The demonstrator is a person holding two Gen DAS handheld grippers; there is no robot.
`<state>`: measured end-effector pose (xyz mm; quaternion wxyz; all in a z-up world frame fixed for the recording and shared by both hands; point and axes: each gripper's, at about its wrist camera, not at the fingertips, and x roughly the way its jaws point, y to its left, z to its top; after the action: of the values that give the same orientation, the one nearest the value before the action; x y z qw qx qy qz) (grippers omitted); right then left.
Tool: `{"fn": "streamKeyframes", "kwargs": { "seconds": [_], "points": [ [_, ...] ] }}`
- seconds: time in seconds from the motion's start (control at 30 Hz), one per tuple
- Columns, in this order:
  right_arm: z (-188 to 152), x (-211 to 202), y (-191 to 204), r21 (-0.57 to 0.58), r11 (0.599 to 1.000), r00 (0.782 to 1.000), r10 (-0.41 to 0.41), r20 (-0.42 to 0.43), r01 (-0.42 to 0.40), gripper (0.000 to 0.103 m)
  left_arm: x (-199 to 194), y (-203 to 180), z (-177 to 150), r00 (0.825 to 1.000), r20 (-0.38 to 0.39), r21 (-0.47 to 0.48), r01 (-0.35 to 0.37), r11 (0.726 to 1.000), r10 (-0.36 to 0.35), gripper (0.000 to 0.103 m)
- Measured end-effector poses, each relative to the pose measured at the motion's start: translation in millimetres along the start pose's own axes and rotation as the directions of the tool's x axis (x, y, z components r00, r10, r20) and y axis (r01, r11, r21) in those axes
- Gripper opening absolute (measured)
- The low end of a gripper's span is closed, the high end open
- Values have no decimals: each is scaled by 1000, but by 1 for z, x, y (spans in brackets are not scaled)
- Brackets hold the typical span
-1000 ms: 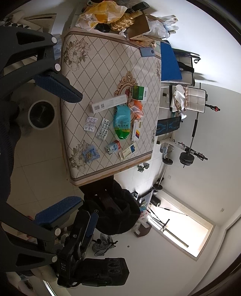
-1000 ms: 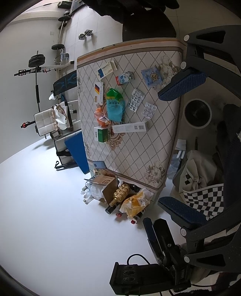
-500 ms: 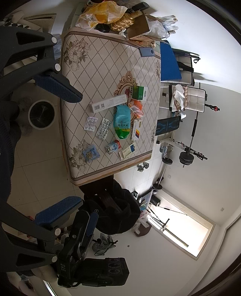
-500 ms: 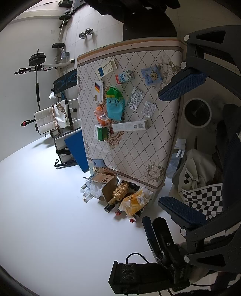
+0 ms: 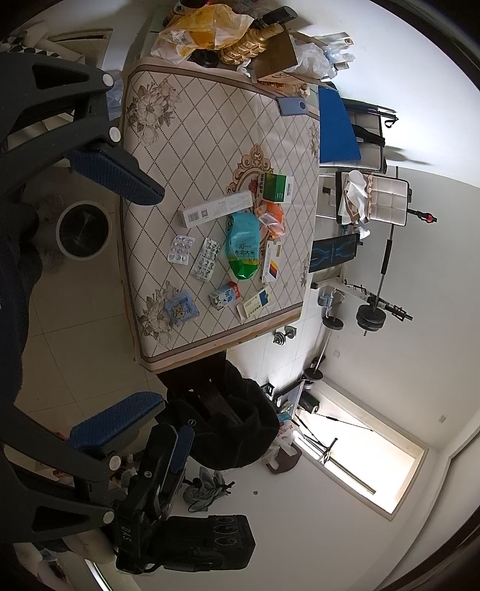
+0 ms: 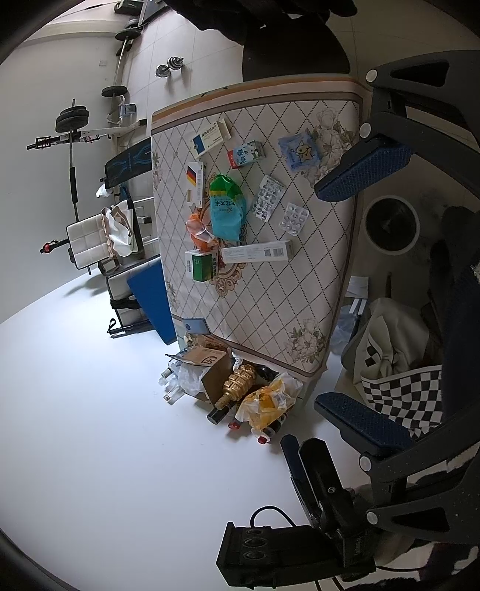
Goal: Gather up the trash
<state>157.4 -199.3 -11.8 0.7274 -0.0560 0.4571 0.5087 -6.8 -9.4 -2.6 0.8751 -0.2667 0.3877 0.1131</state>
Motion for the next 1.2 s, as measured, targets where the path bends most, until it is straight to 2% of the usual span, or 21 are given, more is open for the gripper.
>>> {"fn": "streamKeyframes", "kwargs": {
  "seconds": [0.6,0.93,1.0,1.03,1.13,1.2],
  "points": [
    [-5,0,2,2,1000,1000,3,-5,-3,103,-7,-1,0,1000,-1,0,2,1000,-2,103],
    [-9,2,4,12,1000,1000,-3,-3,3,103,3,8,3,1000,-14,-2,1,1000,-1,103],
    [-10,6,3,35,999,1000,-24,5,24,103,9,13,7,999,-14,-5,-41,999,41,103],
    [-11,9,0,59,997,999,-46,7,45,103,16,15,11,995,-11,0,-99,995,99,103],
    [-4,26,-17,136,983,992,-125,0,124,103,47,26,23,970,-13,23,-242,970,242,103],
    [-1,42,-37,195,963,982,-189,-14,188,103,78,37,31,953,-33,26,-301,953,301,103]
  ]
}}
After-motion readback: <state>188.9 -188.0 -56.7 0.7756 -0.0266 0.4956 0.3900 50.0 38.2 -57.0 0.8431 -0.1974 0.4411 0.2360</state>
